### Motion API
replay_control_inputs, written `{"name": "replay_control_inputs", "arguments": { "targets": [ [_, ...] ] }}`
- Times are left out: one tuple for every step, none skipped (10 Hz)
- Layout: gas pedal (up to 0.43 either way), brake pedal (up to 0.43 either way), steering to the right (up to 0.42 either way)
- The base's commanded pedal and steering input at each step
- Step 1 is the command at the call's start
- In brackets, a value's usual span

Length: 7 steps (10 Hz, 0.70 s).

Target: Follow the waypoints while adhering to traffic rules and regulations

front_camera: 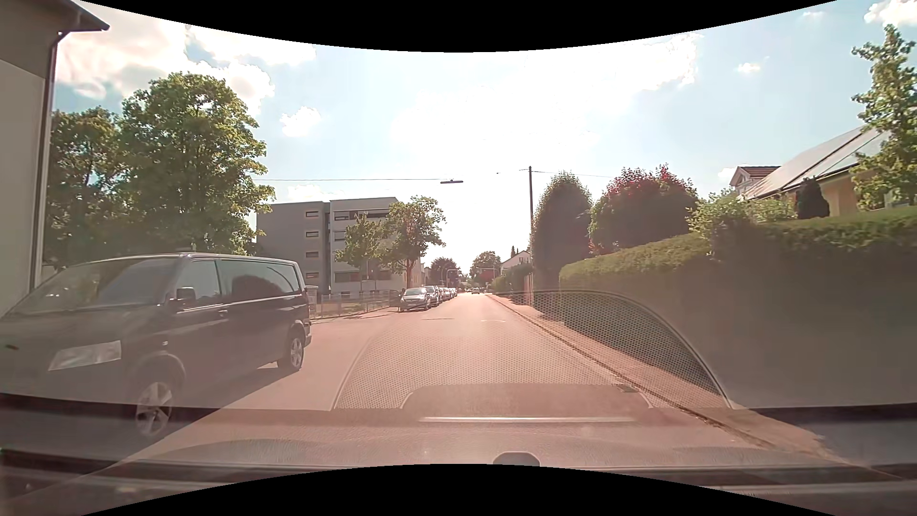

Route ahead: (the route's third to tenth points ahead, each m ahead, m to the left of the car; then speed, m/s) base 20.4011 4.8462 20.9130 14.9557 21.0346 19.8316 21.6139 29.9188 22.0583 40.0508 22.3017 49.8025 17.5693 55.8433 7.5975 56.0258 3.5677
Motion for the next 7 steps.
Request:
{"name": "replay_control_inputs", "arguments": {
  "targets": [
    [0.047,0.000,0.004],
    [0.047,0.000,0.004],
    [0.047,0.000,0.004],
    [0.047,0.000,0.004],
    [0.047,0.000,0.004],
    [0.047,0.000,0.004],
    [0.047,0.000,0.004]
  ]
}}
